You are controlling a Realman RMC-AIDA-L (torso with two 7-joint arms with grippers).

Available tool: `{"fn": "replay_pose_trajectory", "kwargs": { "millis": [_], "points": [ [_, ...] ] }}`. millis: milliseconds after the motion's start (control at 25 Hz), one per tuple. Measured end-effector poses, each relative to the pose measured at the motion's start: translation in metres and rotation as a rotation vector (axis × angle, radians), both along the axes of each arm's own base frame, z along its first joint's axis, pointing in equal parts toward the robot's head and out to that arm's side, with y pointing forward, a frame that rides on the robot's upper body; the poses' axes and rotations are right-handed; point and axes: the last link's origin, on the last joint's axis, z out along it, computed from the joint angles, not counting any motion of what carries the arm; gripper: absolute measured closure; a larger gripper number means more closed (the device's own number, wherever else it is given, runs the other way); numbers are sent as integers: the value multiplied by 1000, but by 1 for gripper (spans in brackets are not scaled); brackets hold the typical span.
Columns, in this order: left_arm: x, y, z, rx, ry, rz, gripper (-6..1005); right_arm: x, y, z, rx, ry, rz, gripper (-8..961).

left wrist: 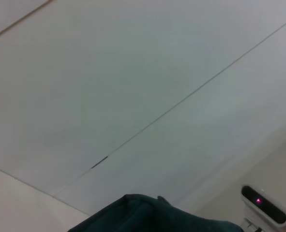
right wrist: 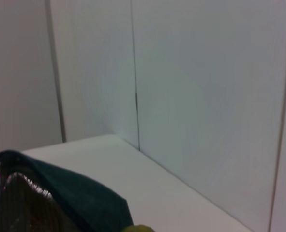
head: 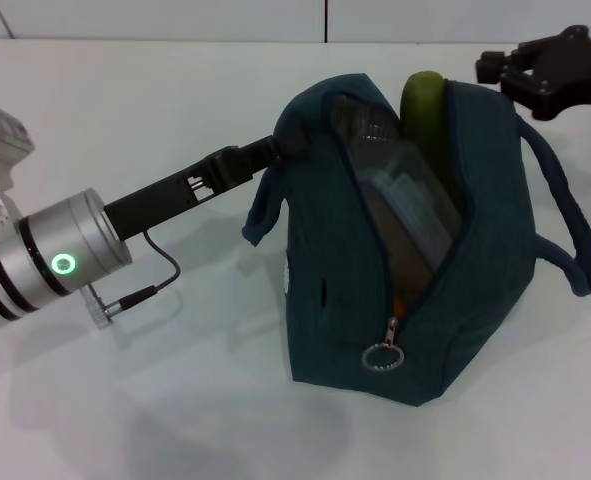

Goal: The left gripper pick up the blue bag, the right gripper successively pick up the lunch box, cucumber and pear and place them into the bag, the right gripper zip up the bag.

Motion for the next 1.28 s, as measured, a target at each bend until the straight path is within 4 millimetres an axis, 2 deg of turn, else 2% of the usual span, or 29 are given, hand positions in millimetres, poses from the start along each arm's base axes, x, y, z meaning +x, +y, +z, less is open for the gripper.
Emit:
{"fn": "replay_pose_trajectory", "kwargs": {
  "millis": [120, 360, 600, 840, 1000, 1280],
  "points": [
    [0, 0, 0, -1, -1, 0, 936, -5, 3, -7, 8, -25, 14, 888],
    [0, 0, 0, -5, 0, -1, 936, -20, 13, -8, 43, -42, 56, 887],
    [0, -1, -1, -8, -1, 1, 936, -38, 15, -23, 34, -49, 108, 886],
    [0, -1, -2, -9, -1, 1, 937, -43, 4, -45, -48, -79, 139, 885],
    [1, -1, -2, -10, -1, 0, 937, -46, -10, -58, -136, -60, 164, 884],
    [4, 2, -3, -13, -2, -9, 937, -50, -26, -64, -247, -20, 185, 882]
  ]
}}
